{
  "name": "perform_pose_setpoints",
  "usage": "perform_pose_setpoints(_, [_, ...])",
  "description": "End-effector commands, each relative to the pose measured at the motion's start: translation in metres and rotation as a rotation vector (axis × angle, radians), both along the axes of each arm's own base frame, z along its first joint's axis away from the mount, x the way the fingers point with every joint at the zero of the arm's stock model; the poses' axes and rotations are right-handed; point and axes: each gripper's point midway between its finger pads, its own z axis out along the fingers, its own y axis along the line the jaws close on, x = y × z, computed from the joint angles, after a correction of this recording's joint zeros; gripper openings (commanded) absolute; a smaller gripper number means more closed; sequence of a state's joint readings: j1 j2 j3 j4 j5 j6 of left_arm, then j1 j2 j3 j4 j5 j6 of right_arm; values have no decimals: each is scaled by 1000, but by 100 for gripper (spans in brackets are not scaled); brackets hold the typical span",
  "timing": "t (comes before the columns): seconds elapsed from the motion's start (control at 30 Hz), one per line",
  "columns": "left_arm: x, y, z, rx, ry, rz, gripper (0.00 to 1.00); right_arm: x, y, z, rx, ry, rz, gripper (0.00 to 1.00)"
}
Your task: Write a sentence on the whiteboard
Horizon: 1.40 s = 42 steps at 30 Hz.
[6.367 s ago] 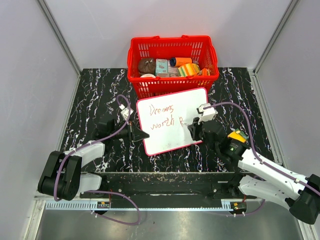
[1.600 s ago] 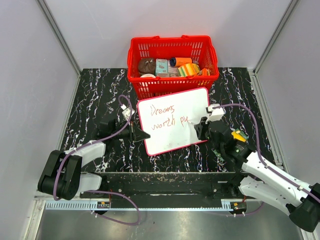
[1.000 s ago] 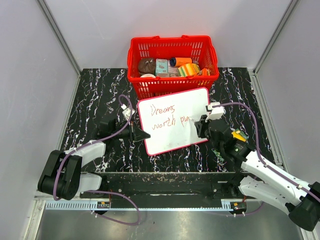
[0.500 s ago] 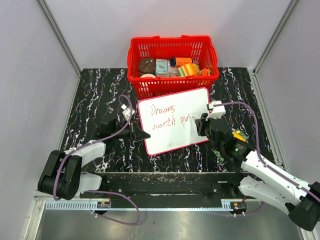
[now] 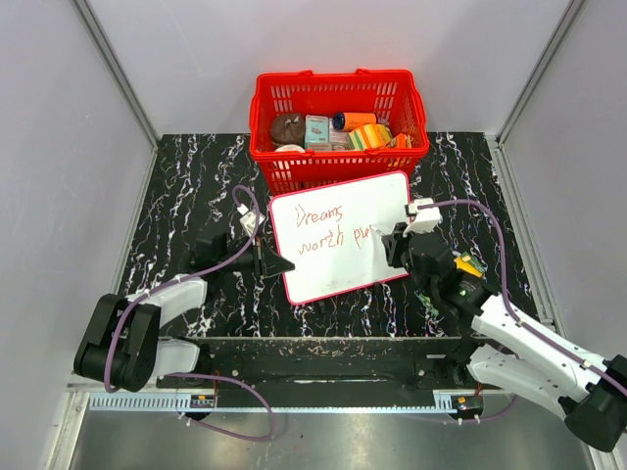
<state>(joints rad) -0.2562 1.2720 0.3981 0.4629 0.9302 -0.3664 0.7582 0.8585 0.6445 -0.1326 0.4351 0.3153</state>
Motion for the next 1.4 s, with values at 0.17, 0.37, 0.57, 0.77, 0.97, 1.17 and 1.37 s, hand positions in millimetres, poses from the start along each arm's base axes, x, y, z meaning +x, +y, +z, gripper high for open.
perform_pose_setpoints(0.17, [28,8,-1,77,-142,76,0,-12,-7,-12,20,51,-7,0])
perform_pose_setpoints(0.37, [28,7,1,75,-146,75,0,-16,-8,-16,29,68,1,0])
perform_pose_setpoints(0.57, [28,7,0,76,-143,73,0,-12,-7,-13,24,56,-4,0])
perform_pose_setpoints(0.77, [28,7,0,75,-145,72,0,-3,-5,4,23,4,-16,0])
perform_pose_setpoints(0.97, [28,7,0,77,-146,73,0,6,0,17,20,-28,-15,0])
perform_pose_setpoints(1.17, [27,7,0,78,-146,72,0,11,0,23,20,-51,-26,0])
perform_pose_setpoints(1.37, [28,7,0,78,-148,72,0,13,-3,26,13,-58,-41,0])
